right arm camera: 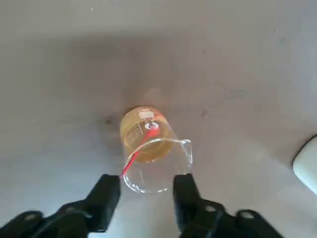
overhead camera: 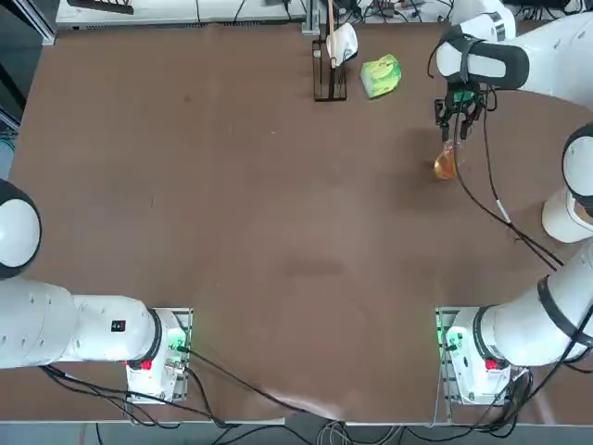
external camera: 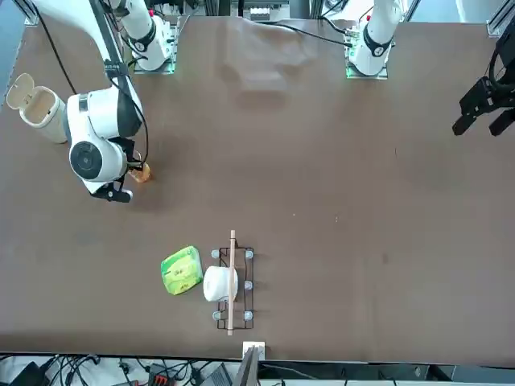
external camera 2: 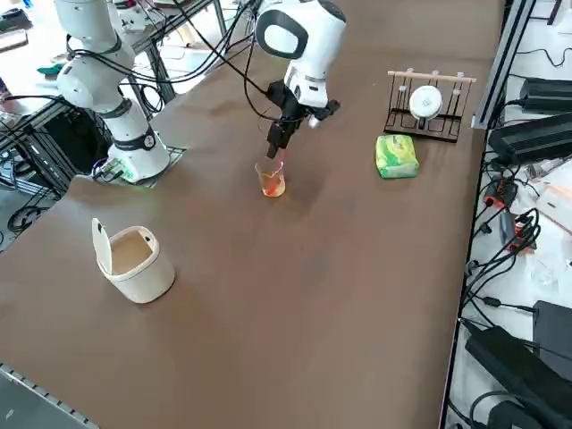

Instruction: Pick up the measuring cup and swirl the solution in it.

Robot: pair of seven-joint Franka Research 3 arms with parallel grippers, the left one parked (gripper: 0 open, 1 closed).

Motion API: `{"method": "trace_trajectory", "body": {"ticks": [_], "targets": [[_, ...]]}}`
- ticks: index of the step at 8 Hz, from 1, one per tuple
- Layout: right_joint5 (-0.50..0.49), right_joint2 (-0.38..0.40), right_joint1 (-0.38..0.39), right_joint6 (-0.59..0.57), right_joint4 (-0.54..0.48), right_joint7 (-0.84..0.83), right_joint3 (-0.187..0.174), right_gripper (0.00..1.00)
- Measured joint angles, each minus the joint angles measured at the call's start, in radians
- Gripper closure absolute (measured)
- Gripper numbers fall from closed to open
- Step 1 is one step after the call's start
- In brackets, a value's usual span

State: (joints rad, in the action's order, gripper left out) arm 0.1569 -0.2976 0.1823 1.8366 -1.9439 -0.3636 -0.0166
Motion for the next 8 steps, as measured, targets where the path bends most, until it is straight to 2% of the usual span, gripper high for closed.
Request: {"method": "trace_trajectory", "body": {"ticks": [1, 2, 5, 8], "targets": [[0.0, 0.003, 0.001, -0.006, 0.02, 0.001, 0.0, 0.06], [0.001, 0.005, 0.004, -0.027, 0.055, 0.011, 0.0, 0.0], [0.0, 0.02, 0.013, -0.164, 0.19, 0.114, 0.001, 0.0], [-0.018, 0.091, 0.007, -0.213, 0.245, 0.218, -0.01, 0.0]]}}
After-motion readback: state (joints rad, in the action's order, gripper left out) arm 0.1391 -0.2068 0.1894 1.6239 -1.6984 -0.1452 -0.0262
